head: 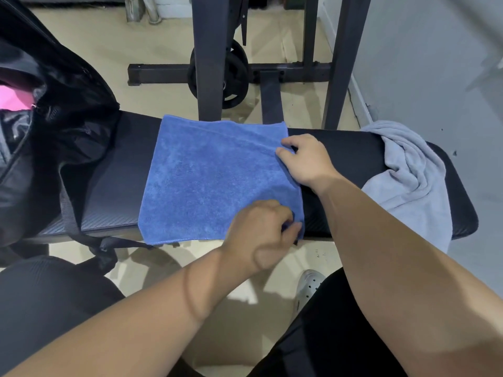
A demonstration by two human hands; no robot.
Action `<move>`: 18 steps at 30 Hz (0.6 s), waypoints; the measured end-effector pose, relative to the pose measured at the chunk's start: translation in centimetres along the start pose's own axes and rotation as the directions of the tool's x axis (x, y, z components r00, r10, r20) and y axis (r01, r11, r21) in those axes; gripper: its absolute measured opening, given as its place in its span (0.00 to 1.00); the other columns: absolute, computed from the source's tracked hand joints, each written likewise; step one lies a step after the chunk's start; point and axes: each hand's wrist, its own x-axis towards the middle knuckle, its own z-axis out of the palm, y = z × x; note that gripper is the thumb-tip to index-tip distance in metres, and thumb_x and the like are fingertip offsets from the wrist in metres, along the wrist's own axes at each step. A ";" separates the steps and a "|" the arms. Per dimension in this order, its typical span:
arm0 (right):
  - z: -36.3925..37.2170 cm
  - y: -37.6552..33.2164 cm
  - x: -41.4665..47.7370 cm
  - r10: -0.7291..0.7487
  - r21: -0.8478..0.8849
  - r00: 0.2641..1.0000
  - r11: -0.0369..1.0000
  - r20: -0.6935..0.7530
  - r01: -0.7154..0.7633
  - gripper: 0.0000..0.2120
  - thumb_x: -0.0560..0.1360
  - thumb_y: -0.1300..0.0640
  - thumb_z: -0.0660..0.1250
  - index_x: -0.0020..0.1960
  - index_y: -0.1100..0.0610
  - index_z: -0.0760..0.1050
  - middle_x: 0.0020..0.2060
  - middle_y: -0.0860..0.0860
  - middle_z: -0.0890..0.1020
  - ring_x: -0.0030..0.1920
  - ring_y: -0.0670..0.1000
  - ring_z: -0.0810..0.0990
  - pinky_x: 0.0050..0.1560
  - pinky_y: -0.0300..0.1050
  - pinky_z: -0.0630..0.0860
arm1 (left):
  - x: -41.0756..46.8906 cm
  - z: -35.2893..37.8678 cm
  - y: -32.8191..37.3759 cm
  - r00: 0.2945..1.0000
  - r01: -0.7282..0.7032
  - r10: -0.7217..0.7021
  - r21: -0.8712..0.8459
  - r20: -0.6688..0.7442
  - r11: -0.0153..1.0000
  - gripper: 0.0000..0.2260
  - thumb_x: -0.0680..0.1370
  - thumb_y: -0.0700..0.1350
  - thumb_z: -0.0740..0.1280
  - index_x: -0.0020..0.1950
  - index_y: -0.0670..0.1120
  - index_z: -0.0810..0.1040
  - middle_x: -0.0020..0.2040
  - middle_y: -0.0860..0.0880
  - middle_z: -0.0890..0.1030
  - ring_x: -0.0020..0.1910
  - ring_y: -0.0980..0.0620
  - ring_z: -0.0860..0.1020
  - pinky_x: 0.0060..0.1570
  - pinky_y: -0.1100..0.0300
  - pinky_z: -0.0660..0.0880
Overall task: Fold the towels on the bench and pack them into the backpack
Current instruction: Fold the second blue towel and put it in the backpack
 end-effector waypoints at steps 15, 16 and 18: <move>0.9 -2.4 5.8 0.027 -0.115 0.984 0.992 -0.178 -0.048 0.10 0.78 0.59 0.62 0.48 0.65 0.77 0.53 0.55 0.78 0.49 0.57 0.77 0.45 0.49 0.76 | 2.9 -6.2 -11.6 0.933 0.337 -0.358 0.412 -0.028 0.847 0.38 0.77 0.70 0.52 0.81 0.51 0.54 0.82 0.45 0.51 0.80 0.39 0.48 0.76 0.35 0.48; 0.9 -2.4 5.9 0.027 -0.150 0.982 0.987 -0.187 -0.056 0.09 0.78 0.58 0.62 0.46 0.64 0.76 0.53 0.53 0.77 0.48 0.56 0.76 0.45 0.48 0.75 | 2.9 -6.1 -12.2 0.929 0.341 -0.370 0.419 -0.014 0.841 0.39 0.77 0.71 0.50 0.82 0.51 0.51 0.83 0.46 0.48 0.81 0.39 0.46 0.76 0.35 0.47; 1.0 -2.2 6.0 0.047 -0.274 0.985 0.957 -0.169 -0.093 0.10 0.78 0.56 0.61 0.45 0.62 0.75 0.54 0.52 0.76 0.51 0.56 0.72 0.52 0.51 0.72 | 2.9 -6.0 -13.4 0.908 0.364 -0.417 0.425 0.035 0.829 0.41 0.76 0.73 0.45 0.83 0.51 0.44 0.83 0.47 0.42 0.81 0.41 0.41 0.77 0.36 0.43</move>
